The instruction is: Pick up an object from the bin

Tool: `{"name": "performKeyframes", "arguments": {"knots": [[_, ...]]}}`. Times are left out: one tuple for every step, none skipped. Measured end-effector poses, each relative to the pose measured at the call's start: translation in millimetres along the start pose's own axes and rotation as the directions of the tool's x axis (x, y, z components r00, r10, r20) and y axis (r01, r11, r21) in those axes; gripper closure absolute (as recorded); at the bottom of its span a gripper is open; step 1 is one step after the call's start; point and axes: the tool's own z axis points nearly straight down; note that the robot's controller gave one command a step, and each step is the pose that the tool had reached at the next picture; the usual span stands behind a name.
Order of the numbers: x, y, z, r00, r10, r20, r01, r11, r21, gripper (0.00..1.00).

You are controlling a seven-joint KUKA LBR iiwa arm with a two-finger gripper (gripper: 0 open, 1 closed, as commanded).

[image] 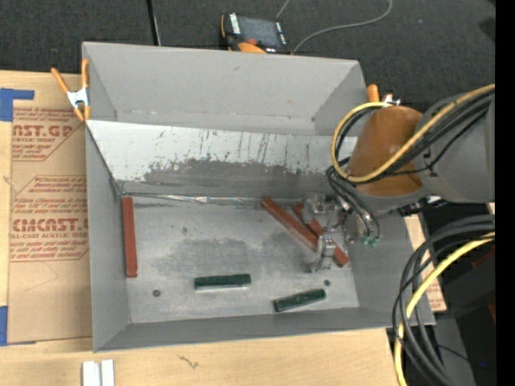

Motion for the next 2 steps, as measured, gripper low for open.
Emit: {"name": "performKeyframes", "arguments": {"knots": [[-14.7, -29.2, 0.2, 0.988, 0.155, 0.0, -0.155, 0.988, 0.002, 0.0], [-14.6, -26.6, 0.0, 0.988, 0.155, -0.003, -0.155, 0.988, -0.002, 1.0]]}}
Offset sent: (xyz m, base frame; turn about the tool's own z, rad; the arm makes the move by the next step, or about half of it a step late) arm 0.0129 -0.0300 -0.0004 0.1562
